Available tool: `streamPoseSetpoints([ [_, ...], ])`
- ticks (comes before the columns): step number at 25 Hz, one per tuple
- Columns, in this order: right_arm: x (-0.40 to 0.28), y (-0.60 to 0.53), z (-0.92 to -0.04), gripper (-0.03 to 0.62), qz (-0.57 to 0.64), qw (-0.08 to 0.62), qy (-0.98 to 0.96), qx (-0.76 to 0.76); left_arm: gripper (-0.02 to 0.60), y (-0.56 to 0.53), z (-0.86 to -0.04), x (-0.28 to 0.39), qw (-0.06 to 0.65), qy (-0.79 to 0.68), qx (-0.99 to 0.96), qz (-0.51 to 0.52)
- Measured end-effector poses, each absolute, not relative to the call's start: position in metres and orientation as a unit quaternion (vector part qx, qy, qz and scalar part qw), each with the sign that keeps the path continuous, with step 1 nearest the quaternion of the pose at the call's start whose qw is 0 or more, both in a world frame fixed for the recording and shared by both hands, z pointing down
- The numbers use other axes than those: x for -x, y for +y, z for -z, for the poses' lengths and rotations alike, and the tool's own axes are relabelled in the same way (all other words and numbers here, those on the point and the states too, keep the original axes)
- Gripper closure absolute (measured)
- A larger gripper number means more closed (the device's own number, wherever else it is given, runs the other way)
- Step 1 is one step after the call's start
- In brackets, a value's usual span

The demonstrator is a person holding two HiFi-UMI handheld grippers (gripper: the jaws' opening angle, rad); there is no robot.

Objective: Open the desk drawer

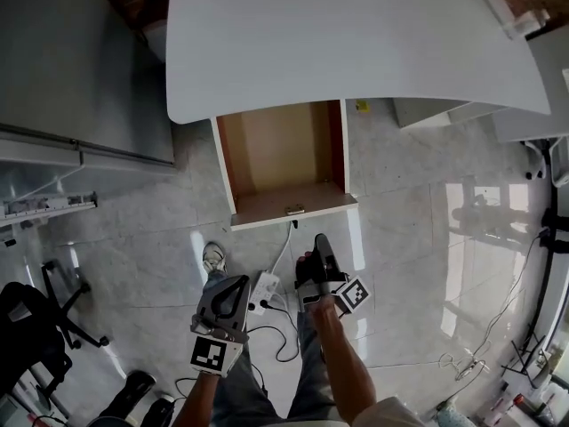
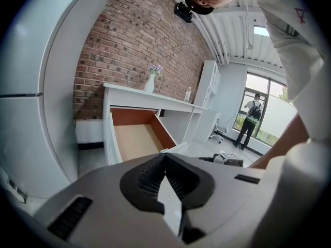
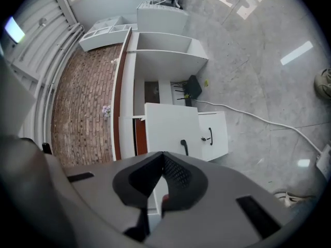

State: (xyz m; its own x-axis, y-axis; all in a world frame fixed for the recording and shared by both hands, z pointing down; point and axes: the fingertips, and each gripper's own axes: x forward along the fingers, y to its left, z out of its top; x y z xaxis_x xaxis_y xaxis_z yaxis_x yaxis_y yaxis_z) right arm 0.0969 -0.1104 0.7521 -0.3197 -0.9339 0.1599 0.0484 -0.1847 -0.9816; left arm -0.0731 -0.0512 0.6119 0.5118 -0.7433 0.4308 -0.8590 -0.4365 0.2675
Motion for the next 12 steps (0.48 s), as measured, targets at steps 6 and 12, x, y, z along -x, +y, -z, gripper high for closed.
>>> streamPoseSetpoints([
  [6,-0.103,-0.107,-0.709,0.577,0.618,0.355,0.55,0.436,0.569,-0.065,-0.581,0.061,0.211,-0.48,-0.844,-0.112],
  [12,-0.092,-0.115,-0.659,0.577,0.53,0.159,0.693,0.462,0.569,-0.076,-0.554,0.057,0.187,-0.474,-0.854,-0.107],
])
